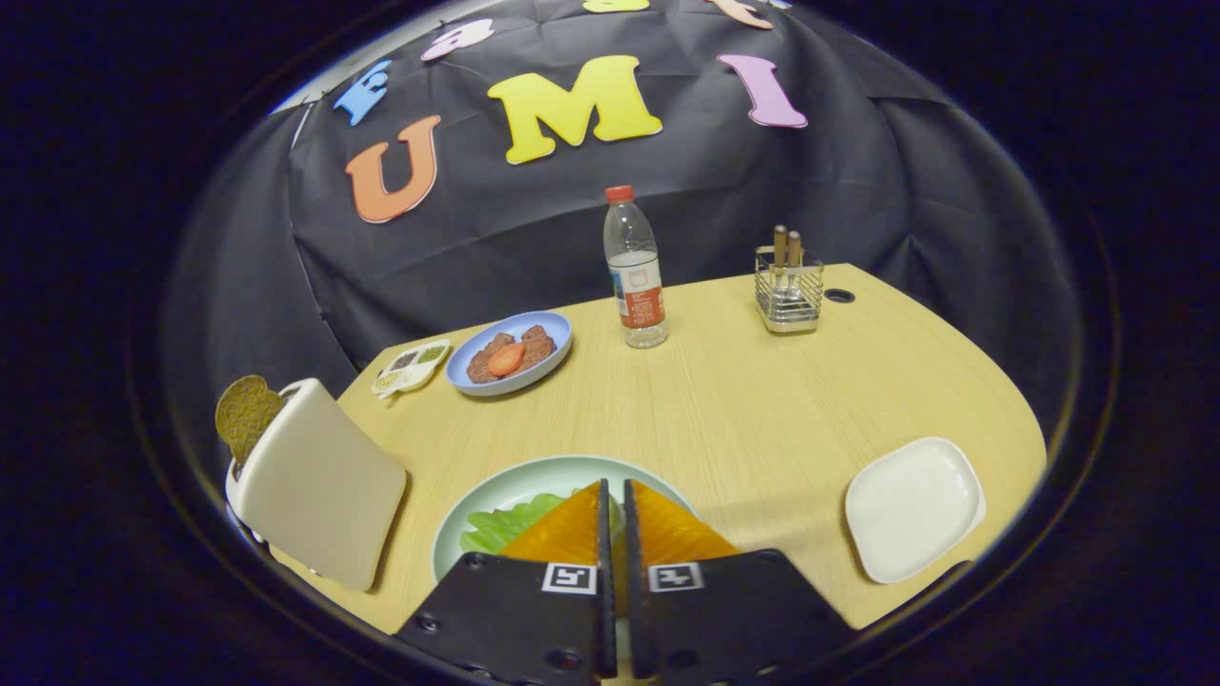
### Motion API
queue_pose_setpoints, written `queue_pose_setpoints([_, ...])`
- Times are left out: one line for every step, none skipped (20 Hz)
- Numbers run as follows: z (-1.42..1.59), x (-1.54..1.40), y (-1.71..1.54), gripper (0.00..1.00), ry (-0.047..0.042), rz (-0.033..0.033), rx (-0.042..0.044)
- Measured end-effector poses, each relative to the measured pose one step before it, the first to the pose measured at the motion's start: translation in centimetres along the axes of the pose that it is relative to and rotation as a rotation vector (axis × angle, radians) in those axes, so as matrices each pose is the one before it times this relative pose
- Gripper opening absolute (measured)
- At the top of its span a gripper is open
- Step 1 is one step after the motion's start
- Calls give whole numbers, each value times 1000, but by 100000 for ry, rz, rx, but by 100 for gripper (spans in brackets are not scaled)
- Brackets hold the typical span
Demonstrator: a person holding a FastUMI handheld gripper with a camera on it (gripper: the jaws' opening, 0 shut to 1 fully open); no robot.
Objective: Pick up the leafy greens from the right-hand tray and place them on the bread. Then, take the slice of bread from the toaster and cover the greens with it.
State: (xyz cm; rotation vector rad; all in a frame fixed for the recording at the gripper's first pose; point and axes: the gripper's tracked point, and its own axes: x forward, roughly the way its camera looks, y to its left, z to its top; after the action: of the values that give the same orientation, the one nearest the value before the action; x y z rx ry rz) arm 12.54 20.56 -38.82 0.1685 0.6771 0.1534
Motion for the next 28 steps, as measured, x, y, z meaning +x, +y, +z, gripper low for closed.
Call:
queue_pose_setpoints([3, 75, 36, 10, -189, 739, -1046])
queue_pose_setpoints([172, -498, -181, 20, -110, -603, -1334])
queue_pose_setpoints([274, -100, -213, 30, -1119, -261, -793])
queue_pose_setpoints([579, -377, 50, 44, -1431, -299, -1011])
queue_pose_setpoints([755, -744, 50, 57, -2664, -353, -3293])
queue_pose_setpoints([1350, -862, 14, 71, -3863, -142, -3851])
queue_pose_setpoints([1155, -794, 320, 85, -3894, -341, -3586])
queue_pose_setpoints([1548, -1024, 310, 88, -3768, -486, -2918])
queue_pose_setpoints([1315, -868, 260, 91, -3371, -687, -1955])
queue_pose_setpoints([1601, -970, 299, 93, -2779, -1284, -1392])
queue_pose_setpoints([1316, -1074, 297, 94, -2074, -1367, -1115])
queue_pose_setpoints([1525, -1215, 579, 96, -1947, -1248, -1107])
queue_pose_setpoints([1234, -986, 671, 96, -1775, 38, -477])
queue_pose_setpoints([1308, -928, 923, 96, -1804, 377, -318])
queue_pose_setpoints([1392, -794, 969, 96, -2112, 651, -3])
queue_pose_setpoints([1406, -701, 1139, 96, -1735, 625, 435])
queue_pose_setpoints([950, -589, 1154, 96, -1395, 270, 425])
queue_pose_setpoints([985, -407, 1236, 96, -977, -72, 726])
queue_pose_setpoints([602, -292, 1413, 96, -668, 623, 1422])
queue_pose_setpoints([448, -226, 1882, 96, -328, 832, 2019])
queue_pose_setpoints([247, -174, 1458, 96, -78, 118, 922])
queue_pose_setpoints([-19, -11, 1531, 95, 325, -465, -524])
queue_pose_setpoints([-299, 56, 1815, 96, 1022, 863, 59])
queue_pose_setpoints([-425, 32, 2162, 95, 1398, 1576, 708])
queue_pose_setpoints([-553, 254, 1950, 95, 1399, 1372, 1292])
queue_pose_setpoints([-477, 158, 1872, 95, 1341, 1124, 1869])
queue_pose_setpoints([-741, 251, 1674, 95, 1707, 1246, 1777])
queue_pose_setpoints([-711, 349, 1780, 95, 1549, 1219, 899])
